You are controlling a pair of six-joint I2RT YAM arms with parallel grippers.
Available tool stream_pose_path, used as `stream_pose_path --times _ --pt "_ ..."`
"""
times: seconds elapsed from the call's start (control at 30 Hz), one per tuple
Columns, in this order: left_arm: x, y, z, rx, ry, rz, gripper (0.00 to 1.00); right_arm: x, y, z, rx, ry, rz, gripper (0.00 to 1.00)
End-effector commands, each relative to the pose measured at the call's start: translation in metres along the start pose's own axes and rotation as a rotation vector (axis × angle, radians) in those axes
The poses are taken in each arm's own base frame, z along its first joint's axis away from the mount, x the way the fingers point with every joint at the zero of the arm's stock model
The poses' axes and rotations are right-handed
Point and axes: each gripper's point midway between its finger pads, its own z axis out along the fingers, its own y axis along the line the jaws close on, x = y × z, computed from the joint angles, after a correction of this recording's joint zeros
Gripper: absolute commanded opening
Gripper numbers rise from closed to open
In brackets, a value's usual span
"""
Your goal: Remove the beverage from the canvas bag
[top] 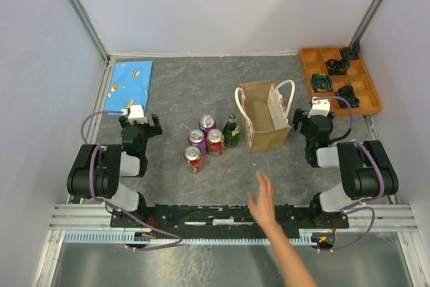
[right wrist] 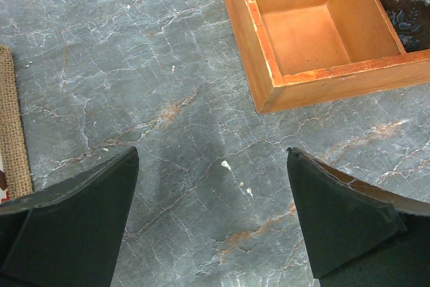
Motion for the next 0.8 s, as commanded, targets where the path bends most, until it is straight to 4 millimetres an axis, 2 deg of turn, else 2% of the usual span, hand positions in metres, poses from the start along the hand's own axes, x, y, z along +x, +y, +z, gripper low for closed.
stream_pose_path --times 0.0,0.4,0.5,0.77 --pt "-0.019 0.003 0.004 -0.023 -0.066 -0.039 0.99 -0.022 0.002 0.005 -0.006 -0.06 0.011 0.99" --pt "-0.019 0.003 0.005 -0.025 -0.063 -0.037 0.99 -0.022 0.002 0.005 -0.007 -0.06 0.01 0.99" --pt "-0.018 -0.006 0.007 0.034 -0.05 -0.013 0.99 -0.021 0.002 0.005 -0.007 -0.059 0.01 0.99" --pt "-0.018 -0.006 0.008 0.034 -0.05 -0.013 0.99 -0.022 0.002 0.005 -0.007 -0.06 0.011 0.99"
